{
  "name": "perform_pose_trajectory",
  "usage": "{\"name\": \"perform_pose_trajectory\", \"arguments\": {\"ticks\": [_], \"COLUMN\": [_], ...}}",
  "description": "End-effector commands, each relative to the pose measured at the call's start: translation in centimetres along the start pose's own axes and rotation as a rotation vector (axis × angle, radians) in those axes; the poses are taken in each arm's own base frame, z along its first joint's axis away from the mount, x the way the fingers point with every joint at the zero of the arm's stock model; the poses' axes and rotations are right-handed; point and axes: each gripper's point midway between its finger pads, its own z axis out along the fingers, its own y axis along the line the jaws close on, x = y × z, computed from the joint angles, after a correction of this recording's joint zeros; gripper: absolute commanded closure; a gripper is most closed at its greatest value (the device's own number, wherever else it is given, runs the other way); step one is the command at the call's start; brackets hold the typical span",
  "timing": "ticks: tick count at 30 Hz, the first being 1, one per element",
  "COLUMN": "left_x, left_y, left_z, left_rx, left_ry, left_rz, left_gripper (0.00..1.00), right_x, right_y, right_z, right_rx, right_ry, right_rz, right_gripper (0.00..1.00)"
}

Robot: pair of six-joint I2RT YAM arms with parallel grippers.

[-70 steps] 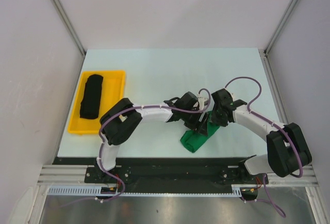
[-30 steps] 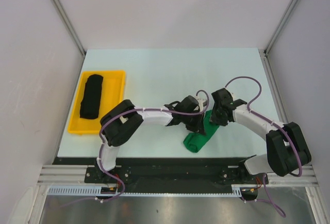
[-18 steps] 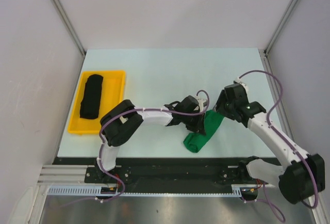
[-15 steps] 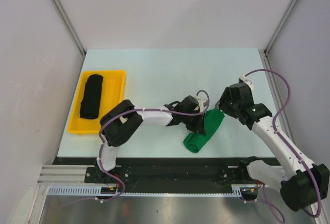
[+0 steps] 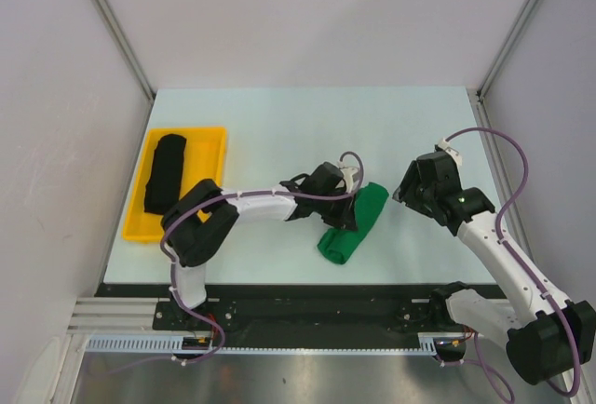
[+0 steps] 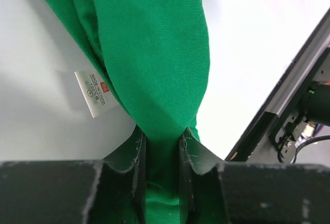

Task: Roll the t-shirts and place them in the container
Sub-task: Pick up the T-shirt from the center of the board, then place the T-shirt in the bin.

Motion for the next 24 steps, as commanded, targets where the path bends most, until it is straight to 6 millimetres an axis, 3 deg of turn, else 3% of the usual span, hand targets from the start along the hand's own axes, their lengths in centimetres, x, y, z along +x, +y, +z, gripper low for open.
{"name": "perform_pose_trajectory", "arguments": {"ticks": [1,6,12,15,17,19,24], "left_x": [-4.1,-5.7,-8.1,-9.5,-10.1,-10.8,-12.0], "left_y": [-0.8,0.0,3.5,6.2,6.9,9.3,13.7], "left_z": [-3.7,-6.4,-11.1,-15.1,-17.9,-20.6,-28.9], "left_rx": [0.012,-0.011,-0.117,-0.185,-0.214,-0.279,-0.475], "left_ry": [-0.126,-0.160,-0.225,-0.271,-0.306,-0.350,-0.471], "left_rz": [0.088,0.140,0.183,0.185,0.216,0.215,0.299], "left_gripper": [1.00,1.00,1.00,1.00,1.00,1.00,1.00], "right_x": [-0.8,-0.5,0.1,0.4,0.6,0.8,1.7], "right_y": [0.2,0.3,1.1,1.5,1.9,2.5,3.4], "right_z": [-0.4,-0.3,-0.2,0.0,0.2,0.3,1.2], "right_rx": [0.002,-0.013,-0.064,-0.091,-0.112,-0.139,-0.173], "right_ry": [-0.024,-0.014,0.004,0.012,0.015,0.020,0.045], "right_rz": [0.003,0.002,0.005,0.003,0.004,0.001,-0.014], "right_gripper": [0.39,0.39,0.40,0.40,0.40,0.40,0.40]}}
